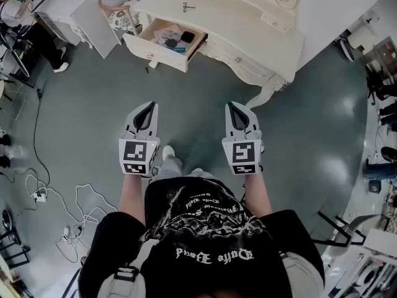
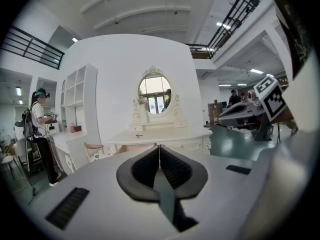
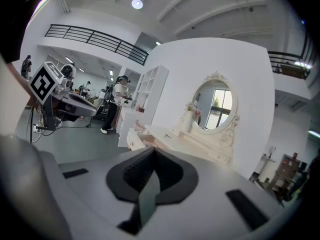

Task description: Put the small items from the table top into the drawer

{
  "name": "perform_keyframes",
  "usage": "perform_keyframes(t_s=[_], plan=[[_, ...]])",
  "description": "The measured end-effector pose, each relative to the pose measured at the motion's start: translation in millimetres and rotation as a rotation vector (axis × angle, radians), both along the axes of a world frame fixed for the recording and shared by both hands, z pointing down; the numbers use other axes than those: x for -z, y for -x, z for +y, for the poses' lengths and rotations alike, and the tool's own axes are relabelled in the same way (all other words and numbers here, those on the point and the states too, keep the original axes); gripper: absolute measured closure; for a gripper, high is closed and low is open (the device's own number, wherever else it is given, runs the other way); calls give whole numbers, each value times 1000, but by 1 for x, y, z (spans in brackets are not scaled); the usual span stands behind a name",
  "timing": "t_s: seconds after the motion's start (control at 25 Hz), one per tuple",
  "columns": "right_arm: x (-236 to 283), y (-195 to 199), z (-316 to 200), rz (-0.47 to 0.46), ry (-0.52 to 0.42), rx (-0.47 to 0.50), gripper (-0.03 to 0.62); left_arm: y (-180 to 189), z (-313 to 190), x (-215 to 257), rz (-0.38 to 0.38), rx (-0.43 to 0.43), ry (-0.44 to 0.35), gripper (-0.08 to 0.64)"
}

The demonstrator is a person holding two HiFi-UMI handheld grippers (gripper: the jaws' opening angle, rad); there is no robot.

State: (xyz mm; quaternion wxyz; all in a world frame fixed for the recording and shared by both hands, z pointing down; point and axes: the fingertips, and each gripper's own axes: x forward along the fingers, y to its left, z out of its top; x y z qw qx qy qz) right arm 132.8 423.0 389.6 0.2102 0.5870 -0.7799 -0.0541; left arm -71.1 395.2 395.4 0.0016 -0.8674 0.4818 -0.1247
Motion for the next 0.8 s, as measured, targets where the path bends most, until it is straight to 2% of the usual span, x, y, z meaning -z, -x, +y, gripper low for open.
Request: perform_keyframes(t_s=[0.16, 0.52, 0.8], plan=[[-3, 6, 14, 1, 9, 2, 583, -7, 16, -2, -35, -36, -4, 545], [-9, 8, 21, 2, 25, 4, 583, -17, 28, -3, -52, -66, -5, 545], [-12, 17, -1, -15, 9, -6, 583, -14, 3, -14, -52, -86, 10, 545]])
